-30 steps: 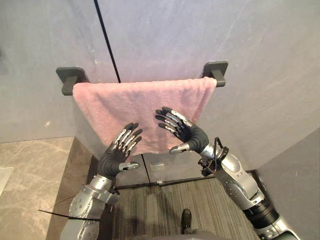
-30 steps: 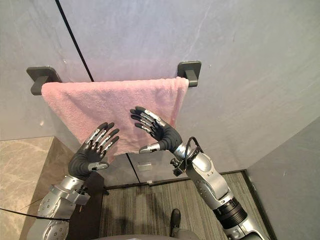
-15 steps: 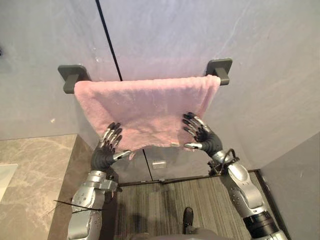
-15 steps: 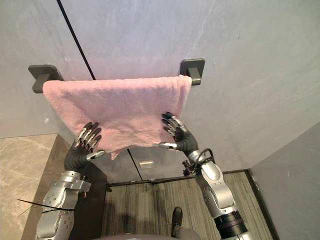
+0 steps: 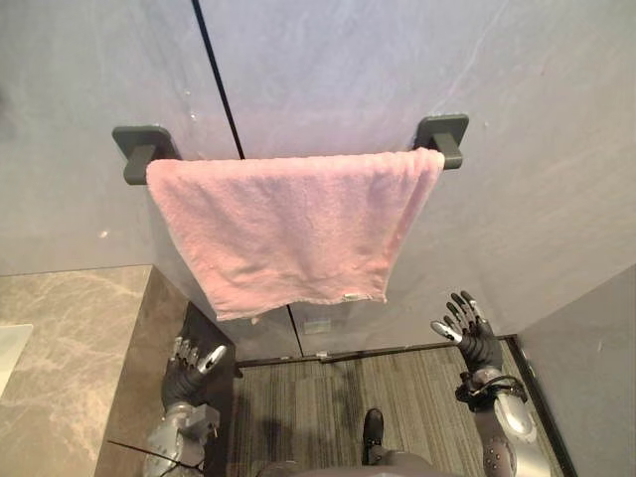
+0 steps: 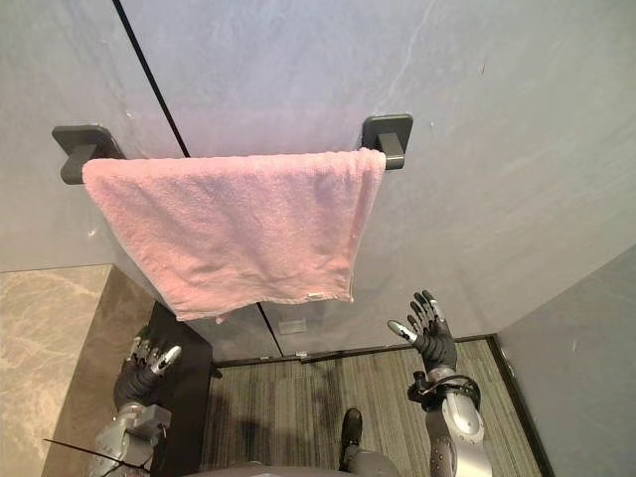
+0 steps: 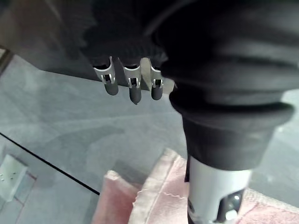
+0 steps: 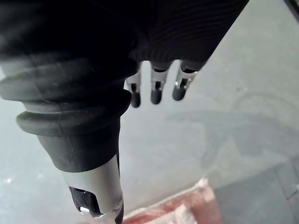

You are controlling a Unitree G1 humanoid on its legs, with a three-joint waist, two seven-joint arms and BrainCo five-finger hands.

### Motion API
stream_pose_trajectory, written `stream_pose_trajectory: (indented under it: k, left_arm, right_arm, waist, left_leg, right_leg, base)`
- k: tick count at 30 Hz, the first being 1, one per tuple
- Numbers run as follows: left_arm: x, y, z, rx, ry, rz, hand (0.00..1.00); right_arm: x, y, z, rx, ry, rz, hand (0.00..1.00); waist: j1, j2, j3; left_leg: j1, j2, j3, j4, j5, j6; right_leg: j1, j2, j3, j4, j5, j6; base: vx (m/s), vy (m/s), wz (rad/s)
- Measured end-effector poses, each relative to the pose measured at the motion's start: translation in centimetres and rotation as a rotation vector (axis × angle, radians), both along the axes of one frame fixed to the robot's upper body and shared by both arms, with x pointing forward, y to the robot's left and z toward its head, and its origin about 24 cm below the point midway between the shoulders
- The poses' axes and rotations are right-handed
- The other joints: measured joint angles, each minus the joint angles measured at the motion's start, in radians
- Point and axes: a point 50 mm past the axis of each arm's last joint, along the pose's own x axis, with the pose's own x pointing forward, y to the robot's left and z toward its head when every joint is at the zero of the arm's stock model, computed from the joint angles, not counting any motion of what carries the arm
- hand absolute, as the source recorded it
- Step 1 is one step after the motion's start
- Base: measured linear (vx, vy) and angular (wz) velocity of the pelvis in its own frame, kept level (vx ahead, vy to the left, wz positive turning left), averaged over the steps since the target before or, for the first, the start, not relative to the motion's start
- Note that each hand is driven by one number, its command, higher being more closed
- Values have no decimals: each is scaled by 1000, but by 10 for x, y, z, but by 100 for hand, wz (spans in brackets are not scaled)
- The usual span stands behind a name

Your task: Organize washtable

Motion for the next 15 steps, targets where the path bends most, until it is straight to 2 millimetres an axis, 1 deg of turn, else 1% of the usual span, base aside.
stream_pose_trajectory:
  k: [1, 2, 3, 4, 5, 6, 7, 10, 11, 12, 13, 14, 15]
  left_arm:
    - [-4, -8, -6, -23, 28, -23, 0]
    - [-4, -11, -8, -34, 38, -36, 0]
    - [-7, -21, -13, -62, 59, -72, 0]
    - [-9, -31, -18, -89, 78, -105, 0]
    - [-10, -36, -19, -103, 84, -118, 0]
    - [-9, -49, -23, -140, 99, -157, 0]
    - [-8, -53, -24, -157, 98, -166, 0]
    - [2, -75, -20, -205, 69, -250, 0]
    - [13, -83, -14, -210, 37, -287, 0]
    - [17, -86, -11, -216, 16, -296, 0]
    - [26, -90, -1, -217, -31, -313, 0]
    - [28, -90, 2, -209, -42, -313, 0]
    - [28, -87, 6, -191, -54, -312, 0]
  right_arm:
    - [-4, 2, -3, 16, 14, -15, 0]
    - [-6, 3, -5, 22, 20, -22, 0]
    - [-10, 5, -8, 36, 37, -46, 0]
    - [-11, 7, -9, 47, 43, -60, 0]
    - [-11, 8, -9, 50, 44, -69, 0]
    - [-11, 10, -8, 47, 44, -83, 0]
    - [-11, 11, -7, 48, 42, -88, 0]
    - [-9, 13, 2, 45, 2, -121, 0]
    - [-7, 13, 8, 45, -27, -134, 0]
    - [-5, 13, 11, 50, -44, -137, 0]
    - [0, 17, 16, 69, -70, -131, 0]
    - [1, 20, 15, 85, -69, -122, 0]
    - [2, 28, 13, 101, -65, -91, 0]
  waist:
    - [0, -2, 0]
    - [0, -3, -1]
    - [1, -3, -1]
    - [1, -4, -1]
    - [1, -4, -1]
    - [2, -4, -1]
    - [2, -4, -1]
    - [-1, -6, 4]
    - [0, -4, 21]
    - [0, 0, 35]
    - [-7, -2, 71]
    - [-22, -15, 73]
    - [-46, -33, 72]
  left_leg:
    - [3, 0, 0, 0, 0, 1]
    - [5, 0, -1, 0, 0, 1]
    - [9, 1, -1, 0, 0, 1]
    - [12, 2, -1, 0, 0, 1]
    - [12, 3, 0, 0, 0, 1]
    - [13, 4, 5, 0, 0, 1]
    - [13, 5, 9, 0, 0, 1]
    - [12, 8, 26, 0, 0, 1]
    - [3, 16, 32, 12, 3, 4]
    - [1, 22, 38, 20, 6, 8]
    - [-3, 23, 42, 46, 6, 8]
    - [4, 20, 31, 56, 6, 8]
    - [18, 19, -5, 74, 6, 8]
  right_leg:
    - [5, -2, -5, 0, -10, 7]
    - [7, -3, -10, 0, -14, 6]
    - [13, -3, -18, 0, -21, -2]
    - [15, -3, -22, 0, -23, -2]
    - [15, -3, -24, 0, -24, -2]
    - [15, -3, -29, 0, -25, -4]
    - [15, -4, -33, 0, -26, -5]
    - [10, -10, -57, 14, -32, -7]
    - [-48, -18, -53, 132, -73, 14]
    - [-88, -26, -49, 229, -111, 32]
    - [-228, -77, -39, 612, -248, 24]
    - [-284, -120, -31, 851, -295, 22]
    - [-308, -178, 0, 1128, -321, 16]
  base:
    - [-4, 34, 6]
    - [0, 36, 9]
    - [7, 31, 6]
    - [9, 30, 4]
    - [0, 0, 0]
    - [10, 24, -5]
    - [14, 31, -9]
    - [19, 43, -4]
    - [-14, 41, 2]
    - [-60, 13, 5]
    - [-37, -24, 27]
    - [64, -119, 71]
    - [116, -153, 79]
